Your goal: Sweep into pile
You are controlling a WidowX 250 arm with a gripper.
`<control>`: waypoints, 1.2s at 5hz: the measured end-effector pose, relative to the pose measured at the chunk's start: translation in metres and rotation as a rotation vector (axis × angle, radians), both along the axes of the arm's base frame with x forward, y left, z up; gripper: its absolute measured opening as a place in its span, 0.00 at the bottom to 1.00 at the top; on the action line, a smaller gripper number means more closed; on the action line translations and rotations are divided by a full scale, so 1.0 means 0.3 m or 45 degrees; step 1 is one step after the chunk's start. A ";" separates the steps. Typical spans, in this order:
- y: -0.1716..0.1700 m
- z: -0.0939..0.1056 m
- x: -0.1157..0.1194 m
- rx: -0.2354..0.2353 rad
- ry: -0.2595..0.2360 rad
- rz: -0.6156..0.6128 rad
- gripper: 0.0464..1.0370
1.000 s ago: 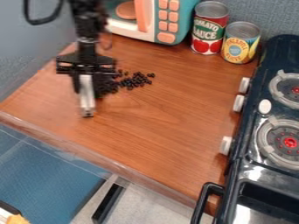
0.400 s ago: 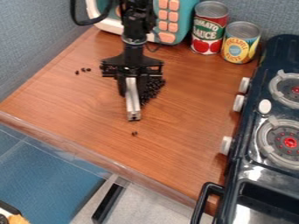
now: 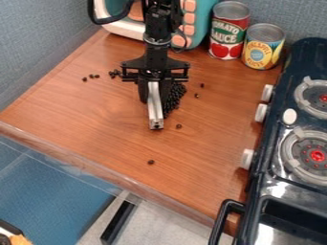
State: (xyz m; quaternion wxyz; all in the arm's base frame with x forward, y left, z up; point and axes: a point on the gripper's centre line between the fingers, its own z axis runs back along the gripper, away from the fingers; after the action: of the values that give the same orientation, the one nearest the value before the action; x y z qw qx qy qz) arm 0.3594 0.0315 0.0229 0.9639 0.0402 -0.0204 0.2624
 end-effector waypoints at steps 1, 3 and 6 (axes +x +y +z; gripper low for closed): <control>0.010 0.058 -0.005 -0.012 -0.025 -0.008 0.32; 0.166 0.176 -0.074 0.012 -0.023 -0.034 0.32; 0.446 0.101 -0.121 0.440 0.147 -0.273 0.32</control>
State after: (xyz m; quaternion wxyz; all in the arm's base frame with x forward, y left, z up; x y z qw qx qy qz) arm 0.3232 0.1654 0.0531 0.9647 0.2174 -0.0139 0.1481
